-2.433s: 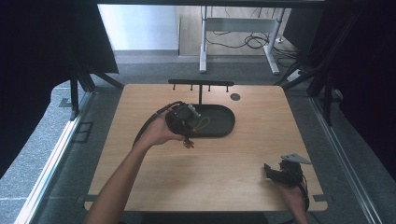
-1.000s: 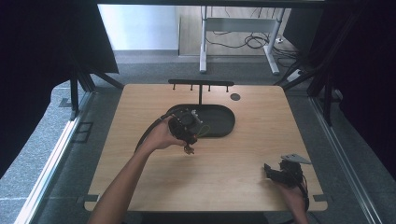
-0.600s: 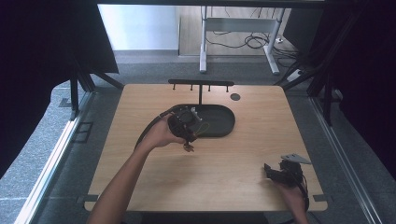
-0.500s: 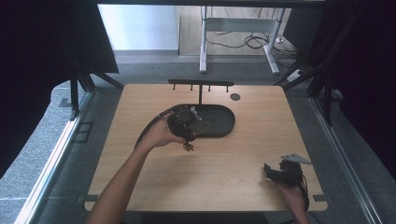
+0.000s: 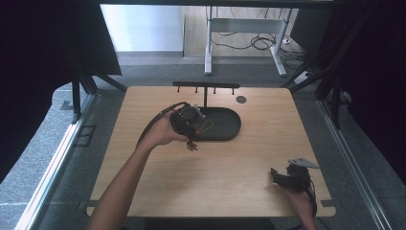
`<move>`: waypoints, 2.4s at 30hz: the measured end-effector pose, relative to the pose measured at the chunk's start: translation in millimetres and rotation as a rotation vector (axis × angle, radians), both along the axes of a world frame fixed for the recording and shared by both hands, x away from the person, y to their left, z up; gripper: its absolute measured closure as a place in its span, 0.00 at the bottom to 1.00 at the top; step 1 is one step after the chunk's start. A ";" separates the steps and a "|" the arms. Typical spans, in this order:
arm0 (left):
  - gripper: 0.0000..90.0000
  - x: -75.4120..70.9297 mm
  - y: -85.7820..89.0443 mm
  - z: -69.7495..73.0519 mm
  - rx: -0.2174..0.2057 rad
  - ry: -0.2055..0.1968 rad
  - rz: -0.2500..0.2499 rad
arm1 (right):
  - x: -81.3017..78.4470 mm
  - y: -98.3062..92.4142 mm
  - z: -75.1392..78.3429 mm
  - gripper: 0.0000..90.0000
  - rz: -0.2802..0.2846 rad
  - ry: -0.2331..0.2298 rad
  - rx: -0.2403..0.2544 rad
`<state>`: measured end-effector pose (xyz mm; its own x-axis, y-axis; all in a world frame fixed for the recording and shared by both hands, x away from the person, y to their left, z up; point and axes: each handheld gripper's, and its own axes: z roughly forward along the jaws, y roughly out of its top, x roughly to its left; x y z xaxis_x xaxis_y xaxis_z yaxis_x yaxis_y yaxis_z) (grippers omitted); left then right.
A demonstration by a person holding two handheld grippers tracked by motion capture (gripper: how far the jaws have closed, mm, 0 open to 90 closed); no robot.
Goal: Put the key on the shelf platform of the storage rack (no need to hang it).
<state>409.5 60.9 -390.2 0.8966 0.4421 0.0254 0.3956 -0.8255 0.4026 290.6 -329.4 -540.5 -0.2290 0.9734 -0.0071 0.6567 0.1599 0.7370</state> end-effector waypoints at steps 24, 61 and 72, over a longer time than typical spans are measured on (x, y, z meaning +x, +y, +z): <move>0.74 54.5 -12.9 -2.2 0.047 0.022 0.031 | 0.0 -0.1 0.0 0.23 0.001 0.001 0.000; 0.74 94.8 -31.3 -31.0 0.129 0.012 0.103 | 0.0 -0.1 0.1 0.23 0.001 0.001 0.001; 0.72 93.1 -32.3 -46.6 0.146 0.014 0.118 | 0.0 -0.1 0.1 0.23 0.001 0.001 0.001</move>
